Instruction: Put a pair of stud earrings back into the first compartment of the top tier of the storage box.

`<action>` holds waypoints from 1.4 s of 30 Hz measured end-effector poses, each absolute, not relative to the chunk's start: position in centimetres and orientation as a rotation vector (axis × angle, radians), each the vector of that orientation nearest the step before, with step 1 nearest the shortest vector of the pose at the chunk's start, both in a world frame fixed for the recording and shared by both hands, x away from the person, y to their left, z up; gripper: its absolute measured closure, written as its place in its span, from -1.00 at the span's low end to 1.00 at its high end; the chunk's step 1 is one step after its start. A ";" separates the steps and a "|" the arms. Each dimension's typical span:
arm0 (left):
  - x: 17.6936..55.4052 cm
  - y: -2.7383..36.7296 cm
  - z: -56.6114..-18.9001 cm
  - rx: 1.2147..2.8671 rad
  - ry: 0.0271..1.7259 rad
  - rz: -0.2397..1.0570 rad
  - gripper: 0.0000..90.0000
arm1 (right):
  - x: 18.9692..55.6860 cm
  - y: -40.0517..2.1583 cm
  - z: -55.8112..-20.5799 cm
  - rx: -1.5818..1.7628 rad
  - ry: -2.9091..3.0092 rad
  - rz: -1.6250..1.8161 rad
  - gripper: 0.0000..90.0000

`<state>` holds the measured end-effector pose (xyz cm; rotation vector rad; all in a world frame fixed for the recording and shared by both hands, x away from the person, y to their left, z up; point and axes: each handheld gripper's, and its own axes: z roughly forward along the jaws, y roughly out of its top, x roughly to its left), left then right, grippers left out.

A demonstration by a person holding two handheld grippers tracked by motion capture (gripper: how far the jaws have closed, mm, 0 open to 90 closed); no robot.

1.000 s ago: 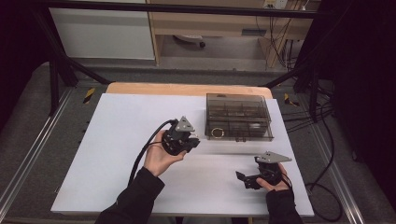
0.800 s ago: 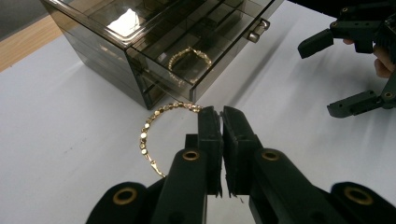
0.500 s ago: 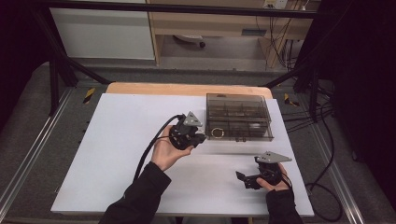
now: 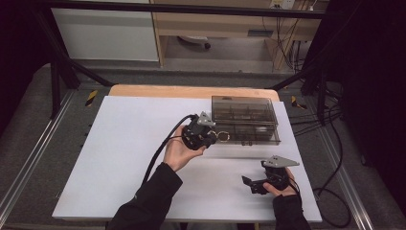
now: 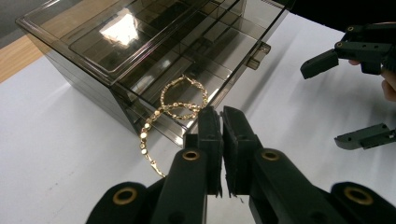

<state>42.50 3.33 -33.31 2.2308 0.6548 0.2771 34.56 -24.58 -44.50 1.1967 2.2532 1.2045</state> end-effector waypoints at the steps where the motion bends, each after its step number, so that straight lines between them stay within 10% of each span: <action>1: 42.6 3.2 -33.4 2.228 0.657 0.275 0.92 | 34.6 -24.6 -44.5 1.197 2.253 1.204 -0.99; 42: 45.8 -0.9 -34.1 2.241 0.671 0.285 0.92 | 34.6 -24.6 -44.5 1.197 2.253 1.211 -0.99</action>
